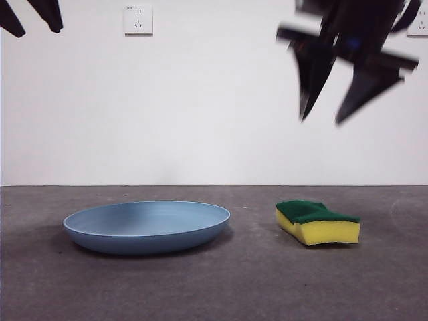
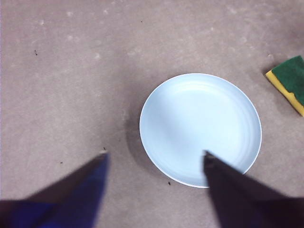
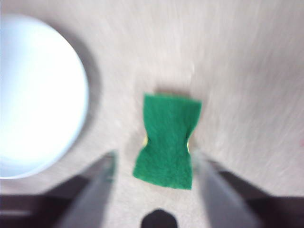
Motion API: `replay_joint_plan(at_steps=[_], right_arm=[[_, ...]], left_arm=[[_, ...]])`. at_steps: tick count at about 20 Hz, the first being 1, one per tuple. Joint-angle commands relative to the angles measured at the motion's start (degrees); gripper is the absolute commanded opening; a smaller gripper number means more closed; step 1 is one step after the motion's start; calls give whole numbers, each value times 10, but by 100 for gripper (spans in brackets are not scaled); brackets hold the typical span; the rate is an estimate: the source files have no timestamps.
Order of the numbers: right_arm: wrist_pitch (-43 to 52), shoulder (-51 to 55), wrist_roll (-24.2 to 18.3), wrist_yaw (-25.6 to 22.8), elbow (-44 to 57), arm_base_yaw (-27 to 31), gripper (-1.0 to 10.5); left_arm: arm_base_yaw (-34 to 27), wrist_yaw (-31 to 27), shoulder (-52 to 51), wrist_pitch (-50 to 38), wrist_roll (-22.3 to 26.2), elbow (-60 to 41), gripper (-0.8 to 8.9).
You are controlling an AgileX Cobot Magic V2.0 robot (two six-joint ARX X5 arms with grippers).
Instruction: Pick up the plate,pick up the cloth,clean the plate with the cloth
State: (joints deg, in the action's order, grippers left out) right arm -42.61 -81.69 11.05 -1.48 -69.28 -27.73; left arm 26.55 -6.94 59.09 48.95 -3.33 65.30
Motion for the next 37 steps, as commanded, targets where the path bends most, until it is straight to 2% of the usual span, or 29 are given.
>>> replay_joint_plan(at_steps=[1, 4, 6, 8, 10, 12, 17, 19, 21, 33, 34, 36, 37], right_arm=[[1, 49, -21, -3, 4, -1, -8], [1, 112, -33, -3, 4, -1, -9], [1, 144, -37, -5, 4, -1, -9], [1, 170, -43, -6, 5, -1, -9], [1, 193, -57, -36, 11, -6, -9], [16, 224, -60, -82, 35, -22, -9], [114, 341, -51, -98, 178, -56, -9], [125, 375, -51, -98, 222, -69, -8], [115, 381, -51, -94, 224, -69, 1], [113, 384, -51, -94, 224, -68, 1], [113, 384, -51, -94, 224, -68, 1], [112, 384, -51, -94, 224, -68, 1], [112, 384, -51, -94, 224, -68, 1]], left_arm=[[1, -1, -1, -15, 35, -2, -7], [2, 2, -5, -50, 46, -2, -7], [3, 36, -12, -72, 51, -2, -7], [13, 42, -17, -96, 49, -3, -7], [21, 42, -30, -125, 49, -16, -7], [26, 40, -62, -169, 49, -56, -7], [27, 12, -182, -275, 14, -229, -7], [27, 14, -237, -318, -4, -292, -6], [27, 15, -264, -306, -34, -304, -4], [27, 11, -239, -294, -36, -304, -3], [26, 11, -241, -289, -31, -304, -3], [4, -4, -276, -286, 33, -304, -3], [-15, 0, -297, -288, 48, -304, -3]])
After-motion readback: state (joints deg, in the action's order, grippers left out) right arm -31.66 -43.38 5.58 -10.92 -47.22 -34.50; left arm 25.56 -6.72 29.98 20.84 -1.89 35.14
